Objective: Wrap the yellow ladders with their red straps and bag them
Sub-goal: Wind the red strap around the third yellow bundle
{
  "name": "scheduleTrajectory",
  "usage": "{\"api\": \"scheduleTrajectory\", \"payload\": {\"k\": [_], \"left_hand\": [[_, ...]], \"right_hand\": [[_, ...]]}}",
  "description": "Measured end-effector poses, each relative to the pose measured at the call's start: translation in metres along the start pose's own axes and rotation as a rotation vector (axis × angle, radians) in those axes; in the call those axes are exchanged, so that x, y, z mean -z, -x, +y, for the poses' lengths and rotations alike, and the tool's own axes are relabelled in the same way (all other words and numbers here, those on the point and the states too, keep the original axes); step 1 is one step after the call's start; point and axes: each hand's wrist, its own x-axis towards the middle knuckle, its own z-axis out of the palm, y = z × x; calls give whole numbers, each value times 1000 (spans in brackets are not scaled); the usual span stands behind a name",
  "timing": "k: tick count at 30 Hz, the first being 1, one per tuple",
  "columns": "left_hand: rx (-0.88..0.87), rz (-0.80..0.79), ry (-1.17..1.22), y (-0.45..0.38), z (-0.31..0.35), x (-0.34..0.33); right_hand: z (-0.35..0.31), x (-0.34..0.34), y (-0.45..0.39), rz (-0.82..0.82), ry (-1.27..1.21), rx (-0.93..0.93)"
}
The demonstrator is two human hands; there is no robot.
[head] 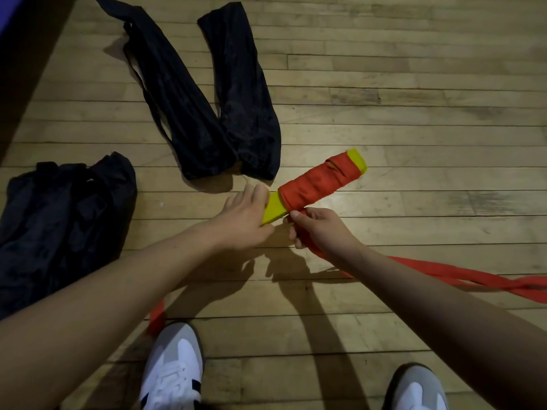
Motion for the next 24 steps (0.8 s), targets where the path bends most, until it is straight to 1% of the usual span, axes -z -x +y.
{"api": "scheduleTrajectory", "payload": {"k": [3,5,7,11,14,16,18,22,24], "left_hand": [[-46,80,56,7,1,3],[-13,122,73,9,3,6],[10,136,8,7,1,6],[-57,185,-230,5,-4,3],[-43,255,-275,6,-1,3],[-27,274,-292,5,1,5],[19,270,-245,4,2,5],[198,261,-22,6,8,2],[220,245,18,6,8,-2]], "right_hand": [[1,4,1,-4,48,-1],[0,6,0,-13,100,-6],[0,4,0,-31,129,-18],[-3,-1,1,-79,113,-39],[-3,-2,4,-88,131,-27],[-3,-5,5,-109,121,-5],[-4,-10,7,-125,101,14],[-8,-12,7,-124,84,45],[-10,-12,6,-114,79,50]]}}
